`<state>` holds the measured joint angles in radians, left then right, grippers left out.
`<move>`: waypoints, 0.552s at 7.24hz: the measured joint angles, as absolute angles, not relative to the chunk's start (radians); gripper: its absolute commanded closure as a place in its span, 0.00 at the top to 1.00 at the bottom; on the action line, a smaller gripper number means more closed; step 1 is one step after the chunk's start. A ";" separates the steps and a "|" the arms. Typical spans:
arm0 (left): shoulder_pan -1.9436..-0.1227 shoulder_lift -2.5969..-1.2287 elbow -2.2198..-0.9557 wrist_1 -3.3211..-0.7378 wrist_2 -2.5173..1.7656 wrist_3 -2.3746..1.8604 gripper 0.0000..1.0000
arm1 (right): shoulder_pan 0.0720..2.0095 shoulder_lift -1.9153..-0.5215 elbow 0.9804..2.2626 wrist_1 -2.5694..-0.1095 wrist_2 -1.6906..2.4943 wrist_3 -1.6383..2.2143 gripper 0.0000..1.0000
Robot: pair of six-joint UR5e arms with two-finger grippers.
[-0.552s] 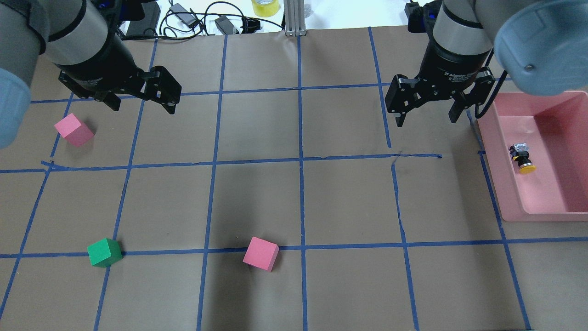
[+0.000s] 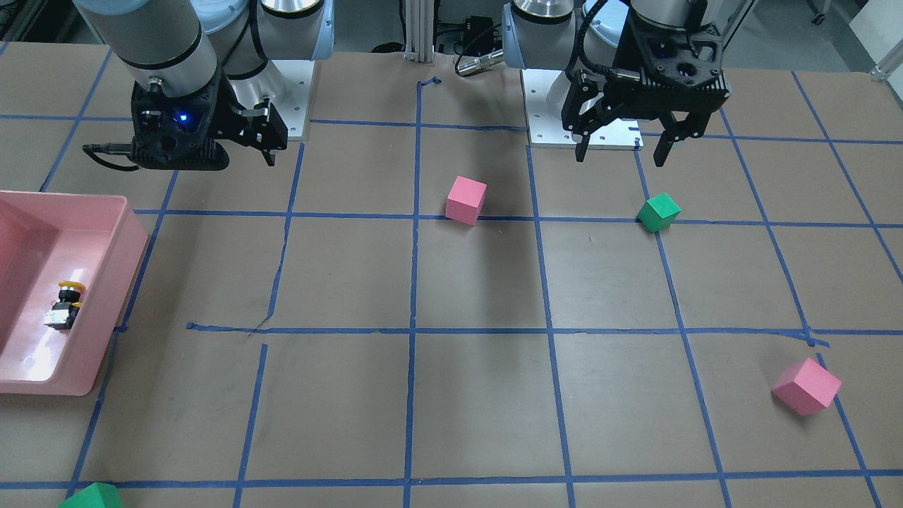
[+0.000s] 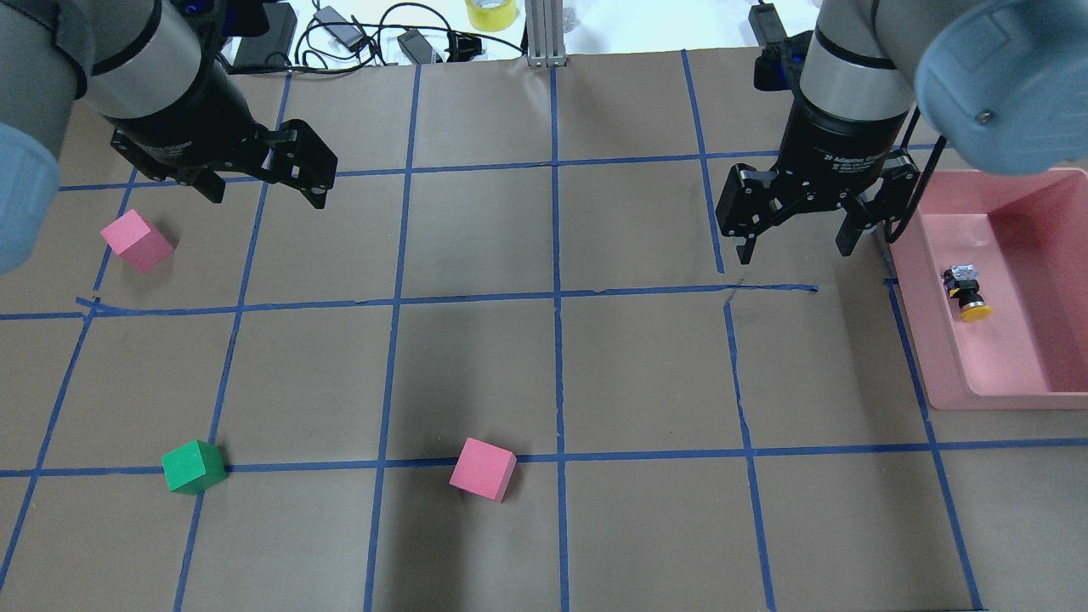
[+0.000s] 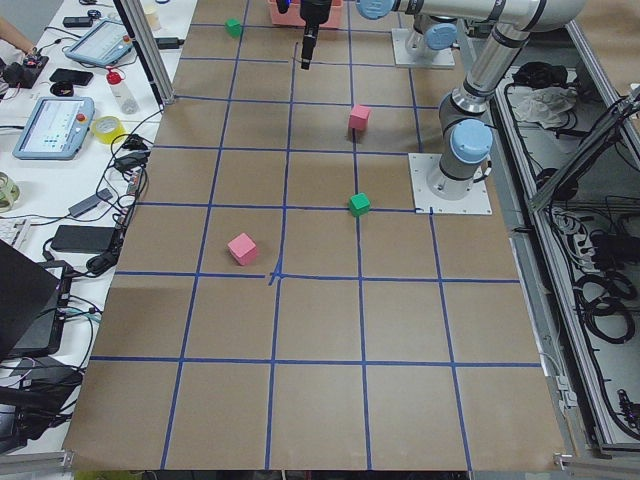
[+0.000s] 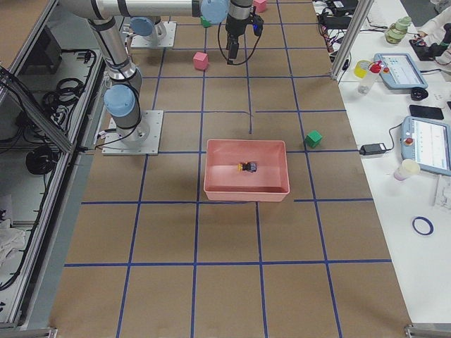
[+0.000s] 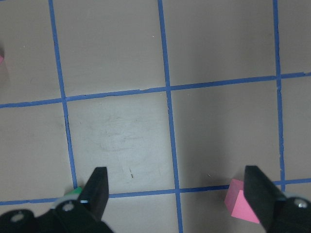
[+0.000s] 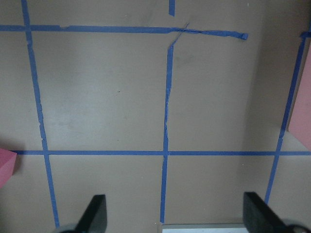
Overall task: Align button upright
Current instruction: 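Move the right gripper toward the pink bin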
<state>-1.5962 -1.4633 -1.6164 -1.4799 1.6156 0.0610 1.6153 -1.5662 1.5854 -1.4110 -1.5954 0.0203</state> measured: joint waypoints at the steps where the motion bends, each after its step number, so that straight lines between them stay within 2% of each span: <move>1: -1.596 -1.461 -1.614 -1.492 1.619 0.060 1.00 | 1.615 -1.567 1.583 -1.415 -1.596 0.021 1.00; 4: -1.595 -1.455 -1.614 -1.515 1.622 0.060 1.00 | 1.609 -1.561 1.582 -1.510 -1.609 0.006 1.00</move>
<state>-1.5954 -1.4549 -1.6136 -1.5152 1.6216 0.0598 1.6090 -1.5608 1.5823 -1.5103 -1.6086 0.0058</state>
